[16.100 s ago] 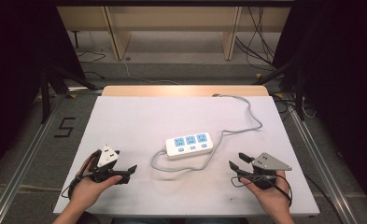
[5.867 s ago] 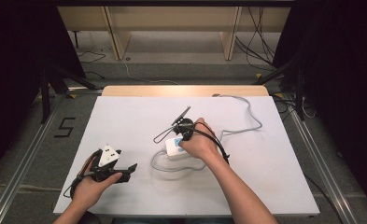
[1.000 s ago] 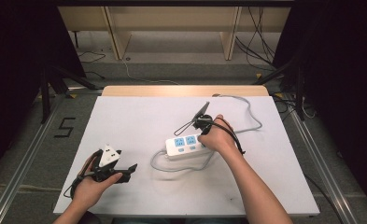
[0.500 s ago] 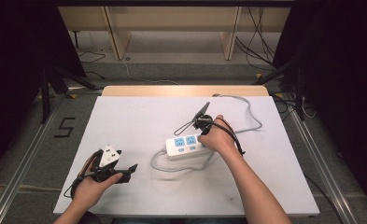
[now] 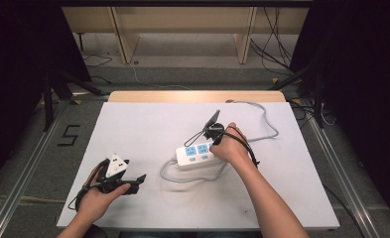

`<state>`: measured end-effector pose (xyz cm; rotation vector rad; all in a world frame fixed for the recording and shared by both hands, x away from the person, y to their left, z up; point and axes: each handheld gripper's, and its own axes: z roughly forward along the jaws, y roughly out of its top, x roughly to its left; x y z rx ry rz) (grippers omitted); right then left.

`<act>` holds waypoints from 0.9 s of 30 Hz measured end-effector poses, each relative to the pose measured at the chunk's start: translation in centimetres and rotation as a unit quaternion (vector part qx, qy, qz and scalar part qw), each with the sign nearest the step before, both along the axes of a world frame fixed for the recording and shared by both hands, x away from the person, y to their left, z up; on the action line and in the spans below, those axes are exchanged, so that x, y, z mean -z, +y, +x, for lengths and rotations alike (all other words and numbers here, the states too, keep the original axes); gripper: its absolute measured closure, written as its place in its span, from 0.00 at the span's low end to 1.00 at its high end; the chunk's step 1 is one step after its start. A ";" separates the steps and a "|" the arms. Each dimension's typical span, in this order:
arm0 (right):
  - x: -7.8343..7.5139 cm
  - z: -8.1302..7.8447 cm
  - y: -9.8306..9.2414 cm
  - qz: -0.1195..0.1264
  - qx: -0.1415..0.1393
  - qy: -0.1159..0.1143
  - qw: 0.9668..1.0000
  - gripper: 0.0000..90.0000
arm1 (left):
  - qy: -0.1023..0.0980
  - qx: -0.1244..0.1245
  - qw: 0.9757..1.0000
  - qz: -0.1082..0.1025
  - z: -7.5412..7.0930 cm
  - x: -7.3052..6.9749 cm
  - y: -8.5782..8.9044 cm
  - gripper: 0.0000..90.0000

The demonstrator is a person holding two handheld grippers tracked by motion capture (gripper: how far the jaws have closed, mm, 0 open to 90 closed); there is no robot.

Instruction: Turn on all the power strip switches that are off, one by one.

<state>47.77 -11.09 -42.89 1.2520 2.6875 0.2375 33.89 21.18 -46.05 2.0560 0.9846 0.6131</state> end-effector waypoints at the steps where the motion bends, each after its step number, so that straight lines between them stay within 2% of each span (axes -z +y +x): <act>1: 0.0 0.0 -0.1 0.005 0.000 0.002 1.000 1.00 | 0.000 0.000 1.000 0.000 0.0 0.0 0.0 0.24; 3: -0.1 0.1 -0.4 0.014 0.005 -0.001 1.000 1.00 | 0.001 -0.001 1.000 -0.001 0.0 0.0 0.1 0.24; 6: -0.4 -0.2 -0.8 0.043 0.012 -0.011 0.999 1.00 | 0.003 -0.002 1.000 -0.001 0.1 0.1 0.1 0.24; 11: -1.5 -0.6 -1.5 0.055 0.014 -0.032 0.998 1.00 | 0.002 -0.002 1.000 0.000 0.1 0.1 0.0 0.24; 13: -1.5 -0.6 -1.9 0.056 0.017 -0.032 0.998 1.00 | 0.001 -0.001 1.000 0.000 0.0 0.1 0.0 0.24; 15: -1.5 -0.7 -2.4 0.069 0.019 -0.032 0.997 1.00 | 0.001 -0.002 1.000 0.000 0.0 0.1 0.0 0.24; 22: -1.6 -1.1 -3.8 0.093 0.026 -0.043 0.994 0.99 | 0.002 -0.002 1.000 0.000 0.1 0.1 0.0 0.24; 25: -1.5 -1.3 -4.4 0.109 0.021 -0.045 0.993 0.98 | 0.002 -0.003 1.000 0.000 0.1 0.1 0.0 0.24; 27: -1.4 -1.7 -4.9 0.110 0.018 -0.049 0.993 0.98 | 0.003 -0.003 1.000 -0.001 0.1 0.1 0.1 0.24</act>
